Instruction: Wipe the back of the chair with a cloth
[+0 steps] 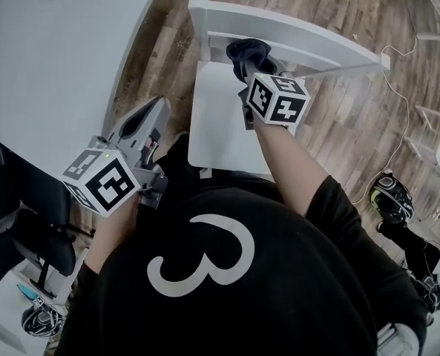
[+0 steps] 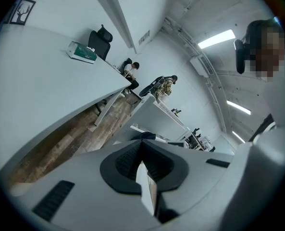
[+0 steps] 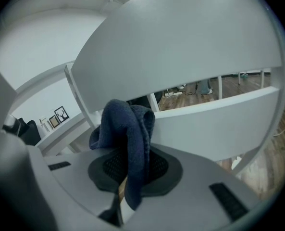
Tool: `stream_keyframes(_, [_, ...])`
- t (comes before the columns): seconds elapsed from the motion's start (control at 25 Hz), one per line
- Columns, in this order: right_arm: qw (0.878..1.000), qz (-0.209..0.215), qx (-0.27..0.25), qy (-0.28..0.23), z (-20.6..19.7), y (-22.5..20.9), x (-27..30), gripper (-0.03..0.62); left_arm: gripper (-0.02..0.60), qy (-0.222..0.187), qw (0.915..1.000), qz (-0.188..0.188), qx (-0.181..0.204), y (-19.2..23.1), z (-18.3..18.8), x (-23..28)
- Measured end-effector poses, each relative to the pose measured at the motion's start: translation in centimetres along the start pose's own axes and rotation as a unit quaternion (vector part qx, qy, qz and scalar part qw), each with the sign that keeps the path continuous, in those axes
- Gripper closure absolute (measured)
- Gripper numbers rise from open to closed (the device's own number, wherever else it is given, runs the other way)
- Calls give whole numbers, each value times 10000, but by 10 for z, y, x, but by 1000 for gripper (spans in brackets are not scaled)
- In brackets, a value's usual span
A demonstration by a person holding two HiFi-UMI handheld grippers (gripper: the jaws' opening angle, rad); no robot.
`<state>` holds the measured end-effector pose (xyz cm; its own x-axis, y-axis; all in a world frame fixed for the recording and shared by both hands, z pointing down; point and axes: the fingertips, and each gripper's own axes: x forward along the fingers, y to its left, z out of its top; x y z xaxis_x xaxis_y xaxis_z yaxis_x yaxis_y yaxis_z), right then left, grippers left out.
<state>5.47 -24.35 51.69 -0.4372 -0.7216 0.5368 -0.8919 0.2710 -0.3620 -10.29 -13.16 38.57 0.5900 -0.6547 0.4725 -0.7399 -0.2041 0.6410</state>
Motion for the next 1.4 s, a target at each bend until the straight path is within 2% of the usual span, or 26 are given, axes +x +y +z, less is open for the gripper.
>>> stream_keyframes(0.68, [9978, -606, 240, -148, 6, -117, -67, 542, 568, 388, 9981, -387, 282, -56, -24, 48])
stream_keyframes(0.88, [9973, -711, 148, -140, 7, -145, -82, 542, 568, 467, 9972, -468, 340, -67, -30, 58])
stream_keyframes(1.08, [9930, -977, 625, -217, 2, -180, -99, 542, 568, 573, 9967, -491, 296, -73, -40, 60])
stream_keyframes(1.24, [9940, -978, 441, -188, 2, -186, -100, 543, 568, 608, 9969, -431, 241, -70, -46, 61])
stream_keyframes(1.4, [9933, -946, 572, -324, 2, -185, -104, 543, 568, 698, 9959, -493, 282, -74, -50, 62])
